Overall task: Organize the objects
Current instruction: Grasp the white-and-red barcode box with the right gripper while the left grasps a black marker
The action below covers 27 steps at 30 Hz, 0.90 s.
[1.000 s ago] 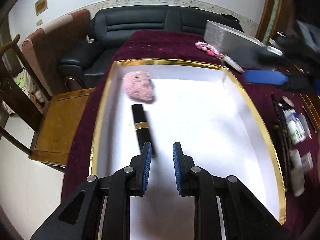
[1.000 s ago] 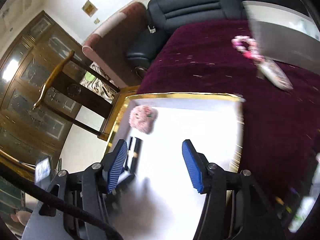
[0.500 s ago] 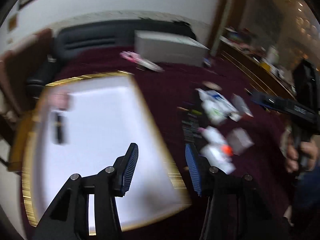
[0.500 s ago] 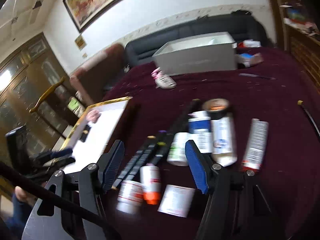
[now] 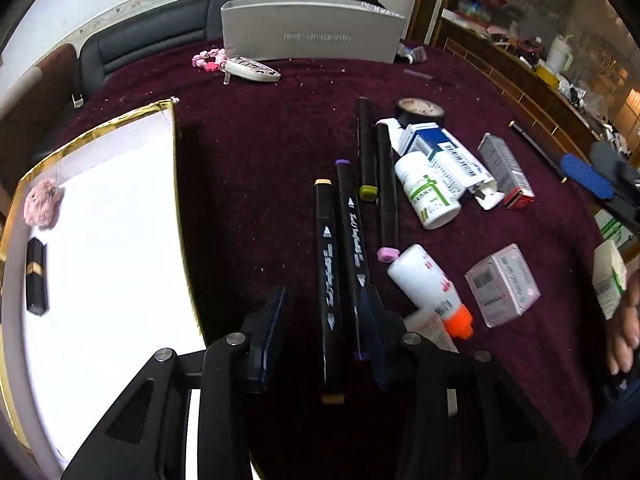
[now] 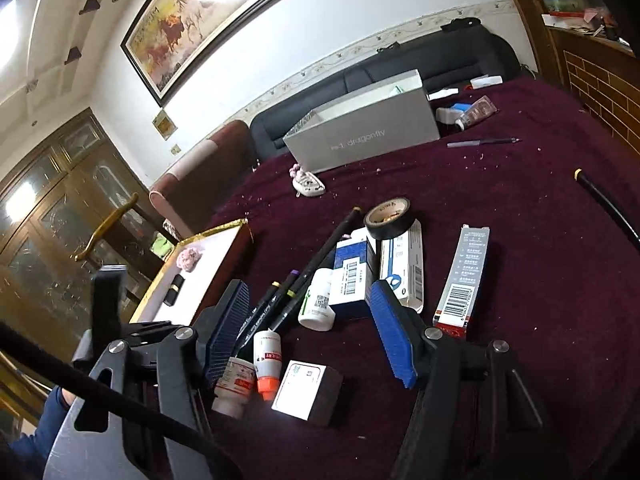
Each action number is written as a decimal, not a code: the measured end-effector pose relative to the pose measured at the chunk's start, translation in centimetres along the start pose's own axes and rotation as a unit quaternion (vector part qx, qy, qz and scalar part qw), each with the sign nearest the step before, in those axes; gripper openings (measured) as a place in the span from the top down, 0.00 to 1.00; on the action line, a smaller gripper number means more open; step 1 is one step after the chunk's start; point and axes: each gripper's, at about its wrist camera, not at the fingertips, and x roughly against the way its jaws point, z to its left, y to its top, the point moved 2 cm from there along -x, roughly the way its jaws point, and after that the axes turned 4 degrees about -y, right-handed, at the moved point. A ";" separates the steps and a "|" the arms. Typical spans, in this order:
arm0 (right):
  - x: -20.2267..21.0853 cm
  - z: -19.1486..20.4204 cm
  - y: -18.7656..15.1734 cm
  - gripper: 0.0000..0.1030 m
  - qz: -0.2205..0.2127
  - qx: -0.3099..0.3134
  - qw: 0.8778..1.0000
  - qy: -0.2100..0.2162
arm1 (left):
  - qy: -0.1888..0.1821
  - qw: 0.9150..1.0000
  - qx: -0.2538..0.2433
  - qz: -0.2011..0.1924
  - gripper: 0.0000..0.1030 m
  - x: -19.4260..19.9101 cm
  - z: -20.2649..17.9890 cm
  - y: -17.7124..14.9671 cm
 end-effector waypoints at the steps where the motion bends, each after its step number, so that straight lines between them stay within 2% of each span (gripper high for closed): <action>1: 0.2 -0.1 -0.1 0.39 -0.001 0.001 1.000 0.001 | 0.006 1.000 -0.002 0.004 0.72 -0.4 0.0 0.1; 5: 0.4 -0.4 0.0 0.39 -0.008 -0.003 1.000 -0.001 | 0.009 1.000 0.006 0.010 0.77 -1.3 0.5 1.3; 7: 0.3 -0.8 0.1 0.39 -0.009 -0.008 1.000 -0.006 | 0.036 0.999 -0.003 0.024 0.84 -2.3 0.4 1.6; 8: 0.3 -1.1 0.1 0.39 -0.010 -0.013 1.000 -0.011 | 0.054 0.998 -0.013 0.031 0.84 -2.6 0.0 1.6; 11: 0.4 -2.1 0.4 0.39 -0.018 -0.028 0.999 -0.024 | 0.066 0.997 -0.007 0.029 0.84 -2.4 -0.2 1.4; 14: 0.9 -3.7 0.9 0.39 -0.035 -0.050 0.996 -0.064 | 0.082 0.996 0.013 0.017 0.85 -2.2 -0.7 0.8; 16: 1.0 -5.4 1.1 0.39 -0.036 -0.065 0.990 -0.123 | 0.088 0.996 0.024 0.006 0.85 -2.1 -1.4 0.8; 17: 0.8 -6.6 1.1 0.38 -0.031 -0.078 0.984 -0.156 | 0.092 0.995 0.028 -0.001 0.85 -2.2 -1.6 0.8; 21: -0.6 -8.8 0.7 0.39 0.010 -0.106 0.978 -0.182 | 0.120 0.992 0.023 -0.026 0.85 -2.7 -2.0 0.9; 25: -1.6 -7.7 0.7 0.39 0.033 -0.085 0.975 -0.202 | 0.130 0.991 0.016 -0.035 0.85 -2.8 -2.0 0.9; 27: -2.8 -7.0 1.1 0.39 0.060 -0.075 0.971 -0.221 | 0.132 0.991 0.013 -0.036 0.85 -2.9 -2.0 0.9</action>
